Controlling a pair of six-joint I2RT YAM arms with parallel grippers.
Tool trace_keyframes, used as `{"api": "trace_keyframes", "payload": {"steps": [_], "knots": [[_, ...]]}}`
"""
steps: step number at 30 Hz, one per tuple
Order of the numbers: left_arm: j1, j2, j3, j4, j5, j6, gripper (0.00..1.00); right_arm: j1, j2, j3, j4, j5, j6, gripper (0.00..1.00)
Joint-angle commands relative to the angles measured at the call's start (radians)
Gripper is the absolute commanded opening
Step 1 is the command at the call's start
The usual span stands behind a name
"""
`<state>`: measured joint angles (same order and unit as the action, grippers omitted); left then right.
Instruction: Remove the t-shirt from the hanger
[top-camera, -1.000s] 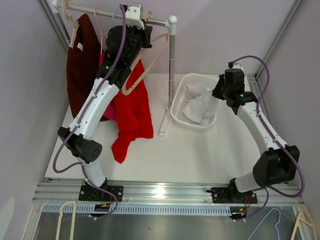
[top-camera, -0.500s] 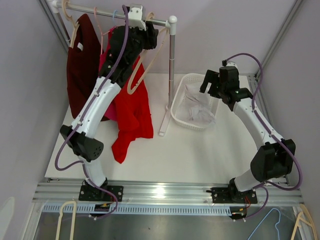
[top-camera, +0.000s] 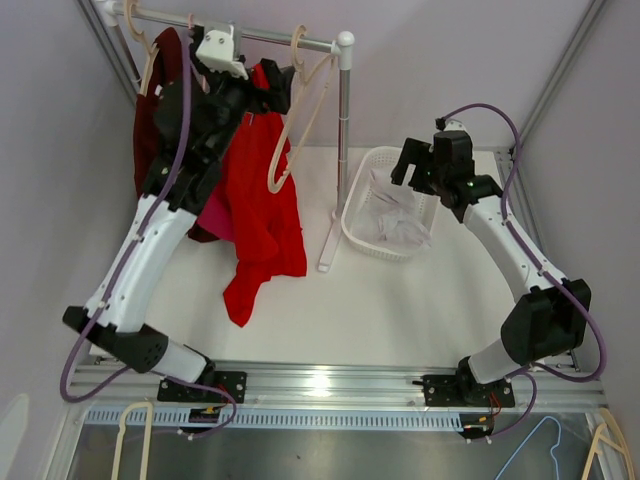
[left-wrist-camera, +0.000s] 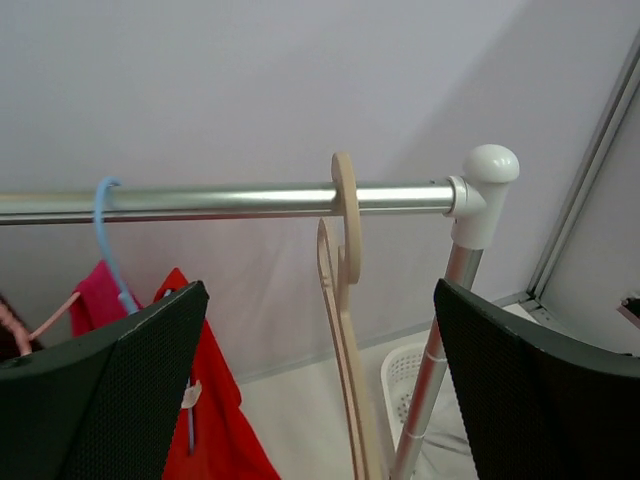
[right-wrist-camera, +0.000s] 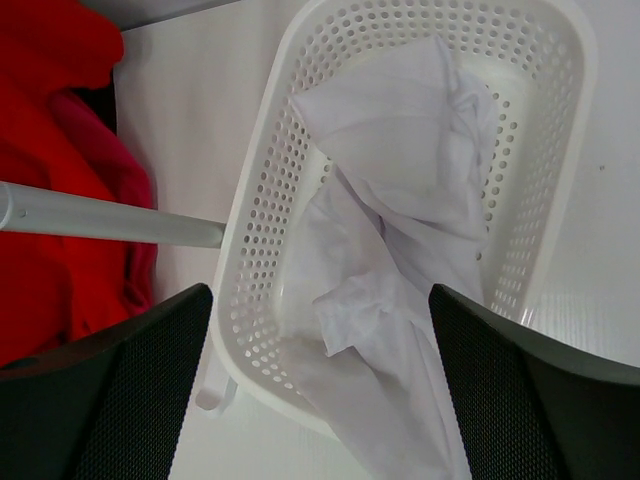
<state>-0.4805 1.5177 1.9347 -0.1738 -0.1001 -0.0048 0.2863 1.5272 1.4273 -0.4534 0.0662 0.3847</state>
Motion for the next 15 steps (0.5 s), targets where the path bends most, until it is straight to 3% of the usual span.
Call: {"api": "trace_keyframes", "payload": {"steps": [1,9,12,13,15], "knots": [[0.028,-0.120,-0.107,0.096,0.008,0.054,1.00,0.014,-0.048,0.016,0.031,-0.020,0.000,0.94],[0.153,-0.064,-0.020,-0.019,0.033,-0.023,0.96,0.033,-0.067,0.001,0.042,-0.040,0.003,0.94],[0.178,-0.019,0.023,-0.043,0.034,-0.026,0.83,0.037,-0.085,-0.008,0.041,-0.040,0.002,0.94],[0.183,-0.008,0.027,-0.041,0.025,-0.026,0.73,0.039,-0.091,-0.013,0.041,-0.037,0.000,0.94],[0.200,0.015,0.032,-0.032,0.040,-0.032,0.69,0.040,-0.111,-0.019,0.041,-0.037,-0.006,0.94]]}}
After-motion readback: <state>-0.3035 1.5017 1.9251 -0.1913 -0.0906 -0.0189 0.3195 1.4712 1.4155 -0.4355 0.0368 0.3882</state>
